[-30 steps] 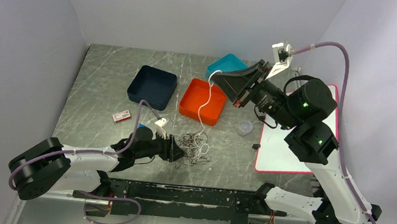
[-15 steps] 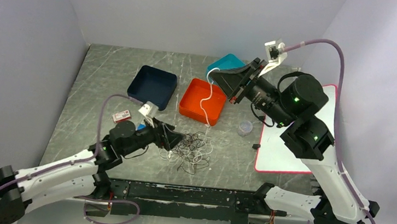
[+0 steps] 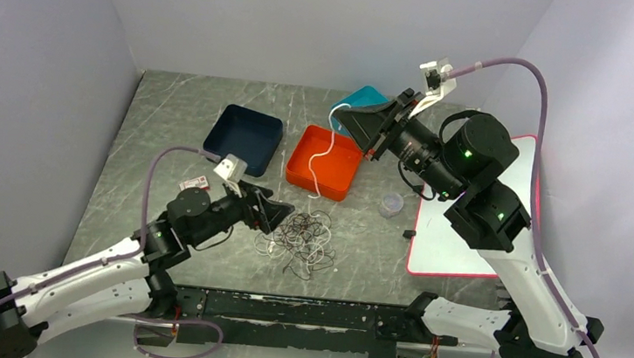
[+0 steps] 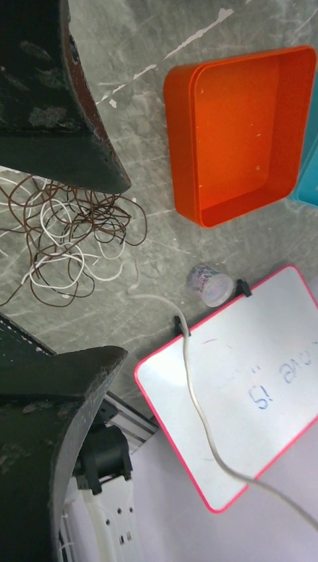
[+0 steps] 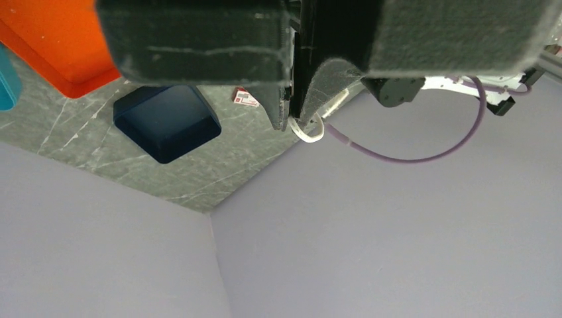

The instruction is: Untangle the cables

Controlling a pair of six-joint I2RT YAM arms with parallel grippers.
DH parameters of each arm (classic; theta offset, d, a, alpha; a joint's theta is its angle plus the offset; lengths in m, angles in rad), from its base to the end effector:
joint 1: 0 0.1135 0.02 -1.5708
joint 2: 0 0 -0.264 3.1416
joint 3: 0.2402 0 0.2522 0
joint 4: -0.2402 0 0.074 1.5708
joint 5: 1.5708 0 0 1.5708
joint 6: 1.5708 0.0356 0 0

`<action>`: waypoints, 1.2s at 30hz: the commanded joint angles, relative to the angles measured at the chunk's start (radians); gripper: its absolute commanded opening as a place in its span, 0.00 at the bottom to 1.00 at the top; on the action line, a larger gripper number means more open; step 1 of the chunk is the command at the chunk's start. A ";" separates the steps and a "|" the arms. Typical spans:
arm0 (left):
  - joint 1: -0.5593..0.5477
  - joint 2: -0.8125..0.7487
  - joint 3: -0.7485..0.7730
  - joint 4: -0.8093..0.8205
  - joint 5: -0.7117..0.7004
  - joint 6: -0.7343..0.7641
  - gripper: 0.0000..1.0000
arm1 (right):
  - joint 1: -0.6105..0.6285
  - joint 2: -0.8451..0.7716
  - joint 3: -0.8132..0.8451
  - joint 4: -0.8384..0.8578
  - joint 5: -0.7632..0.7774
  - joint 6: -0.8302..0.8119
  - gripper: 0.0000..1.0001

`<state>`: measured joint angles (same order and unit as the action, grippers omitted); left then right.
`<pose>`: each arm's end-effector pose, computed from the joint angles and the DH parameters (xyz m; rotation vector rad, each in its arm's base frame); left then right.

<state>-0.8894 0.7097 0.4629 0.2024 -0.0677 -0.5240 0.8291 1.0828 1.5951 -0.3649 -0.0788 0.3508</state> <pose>0.1161 -0.1393 0.2790 0.2571 1.6974 -1.0216 0.1254 0.1410 0.5351 -0.4230 1.4449 1.0194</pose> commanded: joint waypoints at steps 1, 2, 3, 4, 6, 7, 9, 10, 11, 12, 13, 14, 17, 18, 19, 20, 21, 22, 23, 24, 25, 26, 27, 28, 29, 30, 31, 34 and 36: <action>-0.005 0.098 0.055 0.098 0.076 0.026 0.89 | 0.005 0.000 0.017 0.026 0.013 0.007 0.00; -0.006 0.133 0.072 0.114 0.092 0.028 0.89 | 0.004 -0.001 0.010 0.031 0.017 0.014 0.00; -0.006 0.167 0.088 0.130 0.111 0.030 0.88 | 0.005 -0.003 0.007 0.034 0.023 0.021 0.00; -0.006 0.203 0.106 0.150 0.132 0.029 0.88 | 0.005 -0.004 0.003 0.039 0.027 0.026 0.00; -0.007 0.266 0.128 0.201 0.186 0.028 0.87 | 0.005 -0.005 0.002 0.041 0.035 0.033 0.00; -0.009 0.302 0.136 0.228 0.208 0.025 0.86 | 0.004 -0.005 0.004 0.042 0.036 0.035 0.00; -0.016 0.345 0.144 0.281 0.231 0.023 0.86 | 0.004 0.000 0.009 0.039 0.034 0.041 0.00; -0.020 0.362 0.146 0.296 0.236 0.024 0.86 | 0.005 0.000 0.011 0.039 0.033 0.042 0.00; -0.025 0.379 0.147 0.308 0.235 0.026 0.86 | 0.004 0.000 0.012 0.039 0.031 0.044 0.00; -0.028 0.396 0.145 0.322 0.234 0.027 0.86 | 0.004 0.000 0.013 0.040 0.027 0.046 0.00; -0.029 0.411 0.141 0.335 0.231 0.028 0.86 | 0.004 0.000 0.013 0.042 0.025 0.050 0.00; -0.030 0.430 0.139 0.348 0.226 0.029 0.86 | 0.004 -0.001 0.014 0.045 0.023 0.053 0.00; -0.031 0.497 0.135 0.373 0.216 0.029 0.85 | 0.004 -0.001 0.019 0.053 0.015 0.058 0.00; -0.031 0.520 0.133 0.385 0.221 0.024 0.84 | 0.004 -0.001 0.023 0.057 0.013 0.060 0.00; -0.031 0.546 0.132 0.405 0.233 0.019 0.82 | 0.005 -0.001 0.029 0.061 0.011 0.063 0.00; -0.031 0.573 0.131 0.426 0.246 0.010 0.80 | 0.004 0.000 0.036 0.066 0.010 0.066 0.00; -0.031 0.597 0.131 0.445 0.262 -0.003 0.77 | 0.004 0.001 0.047 0.072 0.010 0.068 0.00; -0.032 0.625 0.133 0.465 0.281 -0.013 0.75 | 0.004 0.004 0.056 0.081 0.010 0.073 0.00; -0.032 0.654 0.136 0.485 0.290 -0.021 0.72 | 0.005 0.008 0.067 0.093 0.008 0.076 0.00; -0.032 0.680 0.138 0.507 0.301 -0.033 0.70 | 0.004 0.011 0.079 0.106 0.006 0.079 0.00; -0.034 0.709 0.140 0.534 0.311 -0.042 0.70 | 0.004 0.017 0.092 0.120 0.002 0.082 0.00; -0.034 0.736 0.142 0.561 0.323 -0.053 0.69 | 0.005 0.025 0.109 0.131 -0.002 0.086 0.00; -0.035 0.765 0.150 0.586 0.333 -0.062 0.68 | 0.004 0.034 0.123 0.143 -0.008 0.089 0.00; -0.036 0.793 0.159 0.606 0.342 -0.069 0.67 | 0.005 0.041 0.141 0.156 -0.012 0.093 0.00; -0.038 0.822 0.172 0.619 0.351 -0.074 0.67 | 0.004 0.048 0.157 0.165 -0.015 0.096 0.00; -0.042 0.850 0.186 0.628 0.358 -0.077 0.66 | 0.005 0.054 0.175 0.175 -0.018 0.099 0.00; -0.047 0.876 0.201 0.634 0.364 -0.079 0.65 | 0.004 0.062 0.192 0.183 -0.019 0.101 0.00; -0.064 0.961 0.249 0.634 0.371 -0.077 0.64 | 0.004 0.074 0.241 0.210 -0.019 0.105 0.00; -0.076 1.008 0.267 0.631 0.371 -0.077 0.63 | 0.004 0.082 0.274 0.219 -0.015 0.105 0.00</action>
<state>-0.9390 1.6539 0.6765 0.7479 0.2596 -0.5945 0.8291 1.1584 1.8023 -0.2176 -0.0864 0.4438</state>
